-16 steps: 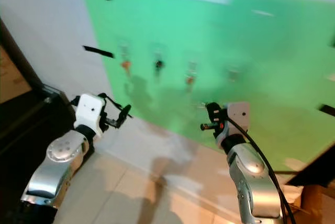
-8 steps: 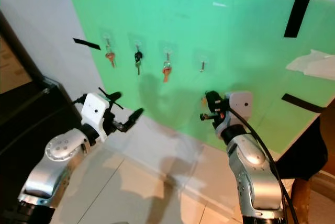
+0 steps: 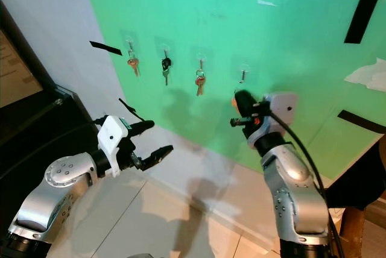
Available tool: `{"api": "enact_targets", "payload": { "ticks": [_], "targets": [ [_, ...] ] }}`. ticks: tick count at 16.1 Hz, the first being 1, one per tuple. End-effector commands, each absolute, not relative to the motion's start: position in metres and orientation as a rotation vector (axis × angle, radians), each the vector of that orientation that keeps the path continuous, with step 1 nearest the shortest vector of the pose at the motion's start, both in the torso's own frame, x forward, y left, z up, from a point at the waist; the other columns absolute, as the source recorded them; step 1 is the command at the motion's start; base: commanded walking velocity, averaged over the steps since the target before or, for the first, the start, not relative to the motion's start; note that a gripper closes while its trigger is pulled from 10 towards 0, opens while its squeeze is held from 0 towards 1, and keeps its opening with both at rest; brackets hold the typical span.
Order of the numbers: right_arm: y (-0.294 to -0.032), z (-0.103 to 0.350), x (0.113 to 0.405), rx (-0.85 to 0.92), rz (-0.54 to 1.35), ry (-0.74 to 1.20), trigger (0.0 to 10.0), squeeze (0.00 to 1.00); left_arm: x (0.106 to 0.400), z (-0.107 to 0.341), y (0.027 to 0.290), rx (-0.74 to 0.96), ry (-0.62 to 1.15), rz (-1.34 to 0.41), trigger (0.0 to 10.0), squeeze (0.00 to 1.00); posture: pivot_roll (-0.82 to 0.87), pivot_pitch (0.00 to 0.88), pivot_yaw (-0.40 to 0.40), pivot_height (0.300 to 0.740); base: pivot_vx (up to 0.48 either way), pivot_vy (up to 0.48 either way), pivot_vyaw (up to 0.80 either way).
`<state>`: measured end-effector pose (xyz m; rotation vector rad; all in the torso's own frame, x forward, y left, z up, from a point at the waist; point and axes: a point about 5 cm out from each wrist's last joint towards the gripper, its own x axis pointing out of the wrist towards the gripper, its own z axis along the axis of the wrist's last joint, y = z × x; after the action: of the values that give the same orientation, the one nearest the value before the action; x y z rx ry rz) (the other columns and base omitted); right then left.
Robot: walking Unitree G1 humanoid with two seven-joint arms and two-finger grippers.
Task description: Hang keys on a hook
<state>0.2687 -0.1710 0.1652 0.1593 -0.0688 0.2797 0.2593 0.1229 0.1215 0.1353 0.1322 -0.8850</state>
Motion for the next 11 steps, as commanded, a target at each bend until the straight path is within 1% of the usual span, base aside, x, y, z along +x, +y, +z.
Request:
{"api": "enact_targets", "payload": {
  "ticks": [1,3,4,7,11],
  "targets": [
    [-0.171,0.172,0.264,0.180,0.329,-0.096,10.0,0.00,0.258,0.125,0.121,0.145,0.133,-0.919,10.0,0.00,-0.08,0.000,0.091,0.740,0.000,0.000,0.00],
    [-0.169,0.178,0.256,0.222,0.423,-0.122,10.0,0.00,0.256,0.125,0.121,0.143,0.139,-0.943,10.0,0.00,-0.08,0.000,0.094,0.740,0.000,0.000,0.00],
    [-0.169,0.179,0.254,0.222,0.435,-0.124,10.0,0.00,0.255,0.126,0.122,0.144,0.140,-0.946,10.0,0.00,-0.08,0.000,0.095,0.740,0.000,0.000,0.00],
    [-0.175,0.185,0.254,0.230,0.417,-0.138,10.0,0.00,0.255,0.127,0.119,0.147,0.139,-0.961,10.0,0.00,-0.09,0.000,0.099,0.740,0.000,0.000,0.00],
    [-0.177,0.189,0.258,0.248,0.389,-0.149,10.0,0.00,0.253,0.129,0.117,0.147,0.133,-0.976,10.0,0.00,-0.09,0.000,0.096,0.740,0.000,0.000,0.00]
  ]
}}
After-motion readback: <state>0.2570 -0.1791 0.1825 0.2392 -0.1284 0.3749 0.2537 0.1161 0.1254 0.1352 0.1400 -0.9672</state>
